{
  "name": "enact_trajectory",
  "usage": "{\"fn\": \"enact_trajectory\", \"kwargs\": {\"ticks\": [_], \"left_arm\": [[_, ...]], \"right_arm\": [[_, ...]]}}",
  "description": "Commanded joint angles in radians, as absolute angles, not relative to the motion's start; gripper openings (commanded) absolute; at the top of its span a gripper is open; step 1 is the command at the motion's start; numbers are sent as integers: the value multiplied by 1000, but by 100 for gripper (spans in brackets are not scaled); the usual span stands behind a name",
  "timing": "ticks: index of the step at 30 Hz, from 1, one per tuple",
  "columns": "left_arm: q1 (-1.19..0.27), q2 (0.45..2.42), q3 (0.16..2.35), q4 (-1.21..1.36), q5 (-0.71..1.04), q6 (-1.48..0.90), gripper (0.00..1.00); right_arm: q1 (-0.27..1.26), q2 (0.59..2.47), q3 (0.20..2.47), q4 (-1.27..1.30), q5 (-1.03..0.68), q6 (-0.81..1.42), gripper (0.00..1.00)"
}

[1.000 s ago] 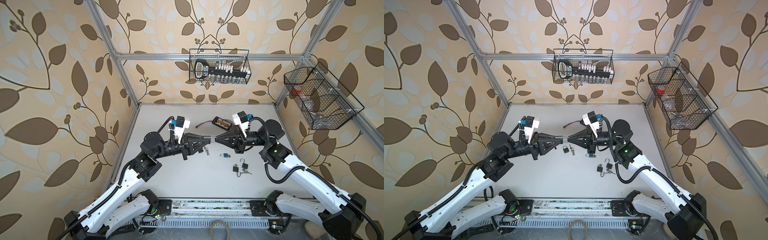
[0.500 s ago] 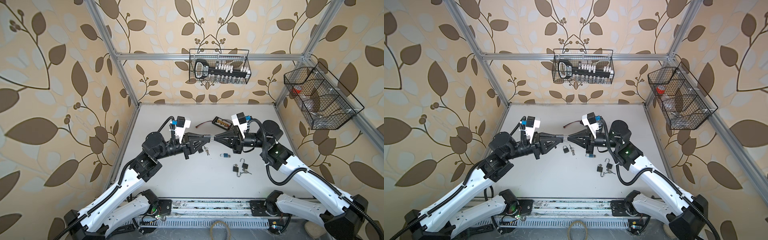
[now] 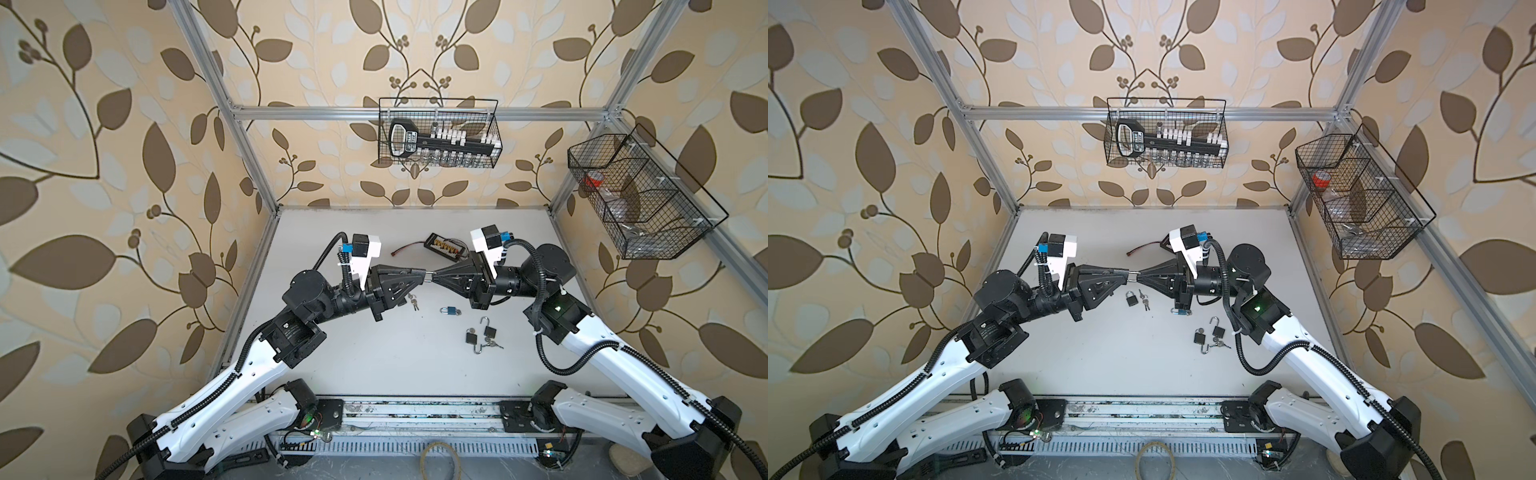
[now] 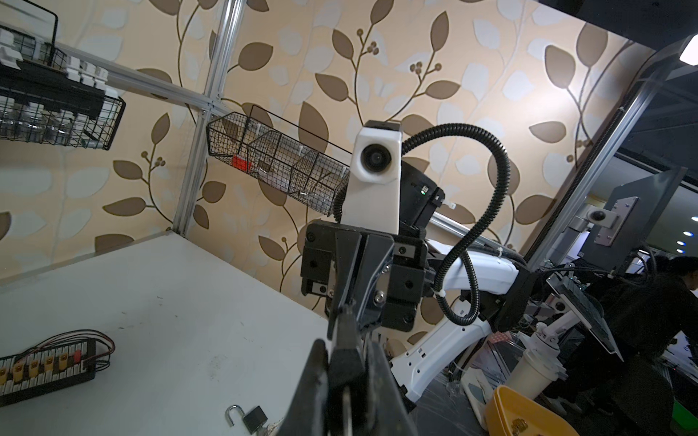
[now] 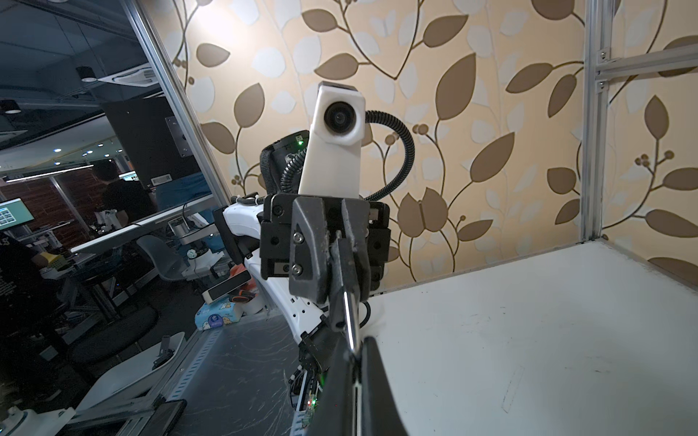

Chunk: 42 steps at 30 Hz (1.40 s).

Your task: Lock with the key

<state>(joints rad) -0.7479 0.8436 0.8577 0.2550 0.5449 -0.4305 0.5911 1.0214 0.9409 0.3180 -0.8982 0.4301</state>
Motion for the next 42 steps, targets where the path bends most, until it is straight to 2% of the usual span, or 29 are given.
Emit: {"fn": "enact_trajectory", "kwargs": {"ticks": [1,7,15,24,28,32,38,42], "left_arm": [[-762,855,832,79,595,-392,0],[-755,836,813,64,574,-394,0],[-746,843,844,29,598,-366,0],[-746,913,888,49,645,-348,0],[-747,951,903,69,671,-358,0],[-766,1020,904,139,721,-388,0],[-787,1034,887,153,694,-386,0],[-787,993,878,119,637,-373,0]], "right_arm": [[576,985,936,376,-948,452,0],[552,951,957,355,-986,458,0],[551,992,1062,161,-1190,418,0],[553,988,1031,216,-1130,511,0],[571,1002,1037,181,-1101,470,0],[656,1030,1059,93,-1014,357,0],[665,1047,1021,209,-1016,433,0],[654,1025,1021,162,-1006,383,0]]}}
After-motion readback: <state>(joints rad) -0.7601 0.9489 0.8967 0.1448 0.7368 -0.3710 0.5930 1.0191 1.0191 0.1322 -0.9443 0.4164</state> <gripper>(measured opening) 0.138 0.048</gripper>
